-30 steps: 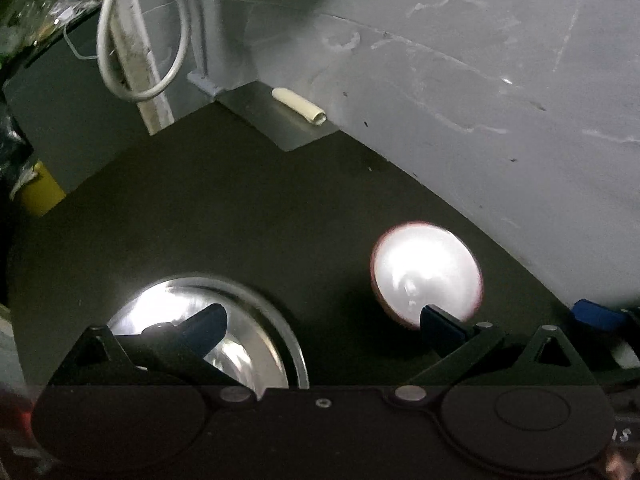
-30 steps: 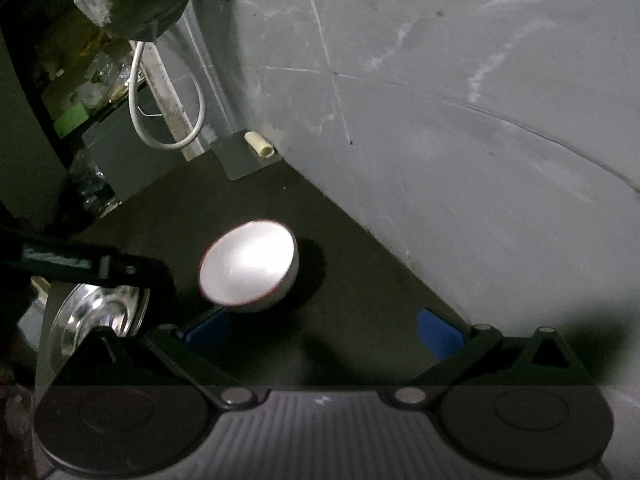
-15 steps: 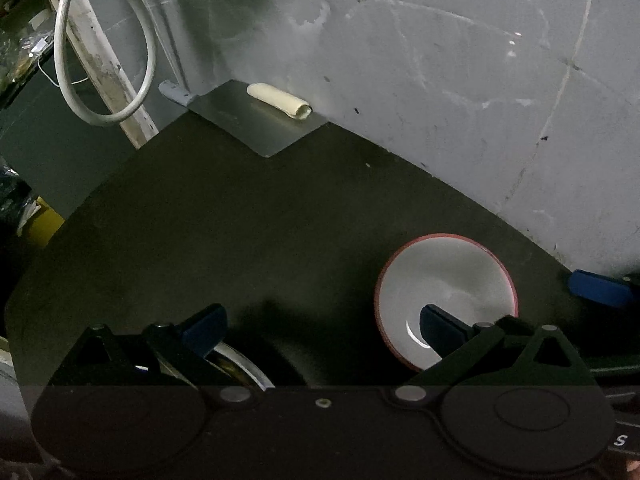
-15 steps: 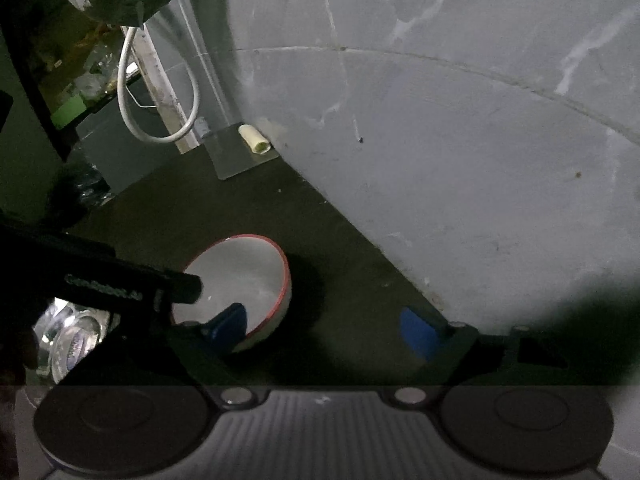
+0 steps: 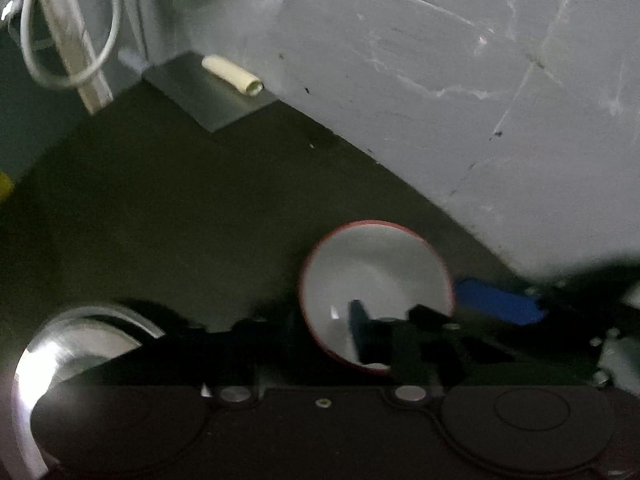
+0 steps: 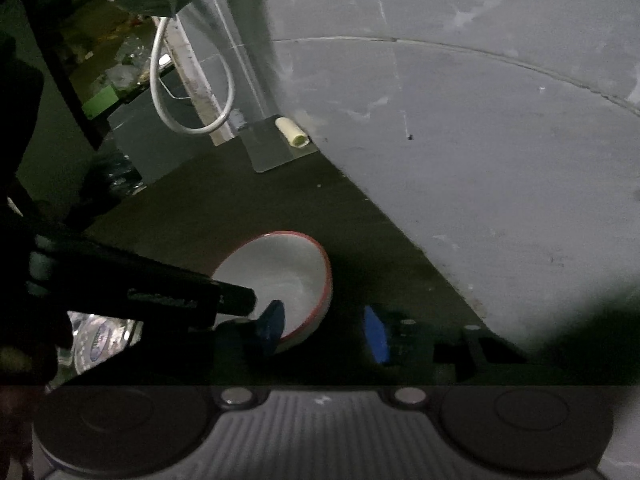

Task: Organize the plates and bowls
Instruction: 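Lift the second white bowl and carry it over the nested bowls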

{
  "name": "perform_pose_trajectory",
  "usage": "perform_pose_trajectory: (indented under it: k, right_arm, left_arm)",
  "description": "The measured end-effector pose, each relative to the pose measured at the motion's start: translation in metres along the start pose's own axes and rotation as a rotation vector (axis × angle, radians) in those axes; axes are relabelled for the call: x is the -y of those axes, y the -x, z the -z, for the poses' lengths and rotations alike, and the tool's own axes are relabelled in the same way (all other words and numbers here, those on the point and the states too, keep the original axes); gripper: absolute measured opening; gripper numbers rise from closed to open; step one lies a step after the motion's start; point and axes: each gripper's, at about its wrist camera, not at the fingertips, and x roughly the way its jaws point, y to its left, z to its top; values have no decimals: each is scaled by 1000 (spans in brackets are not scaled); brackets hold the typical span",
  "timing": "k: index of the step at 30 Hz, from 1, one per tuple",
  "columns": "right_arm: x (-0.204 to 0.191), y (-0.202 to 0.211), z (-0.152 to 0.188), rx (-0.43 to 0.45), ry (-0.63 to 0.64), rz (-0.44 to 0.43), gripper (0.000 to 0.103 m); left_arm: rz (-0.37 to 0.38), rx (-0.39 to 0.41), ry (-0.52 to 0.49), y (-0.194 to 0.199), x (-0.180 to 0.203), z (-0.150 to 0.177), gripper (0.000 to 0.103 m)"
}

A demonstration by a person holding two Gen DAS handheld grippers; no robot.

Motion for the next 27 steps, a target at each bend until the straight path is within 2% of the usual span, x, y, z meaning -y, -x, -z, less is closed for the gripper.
perform_pose_trajectory:
  k: [3, 4, 10, 16, 27]
  right_arm:
    - [-2, -2, 1, -14, 2, -14, 30]
    - [-2, -3, 1, -19, -1, -18, 30]
    - [-4, 8, 5, -23, 10, -35, 26]
    - [-6, 38, 10, -1, 4, -58, 24]
    - [-13, 100, 19, 29, 25, -66, 20]
  left_arm:
    - [17, 16, 40, 1, -2, 7, 14]
    - [24, 20, 51, 2, -3, 9, 13]
    - [41, 37, 91, 14, -4, 20, 12]
    - [72, 91, 140, 42, -3, 38, 12]
    - [120, 175, 148, 98, 16, 70, 12]
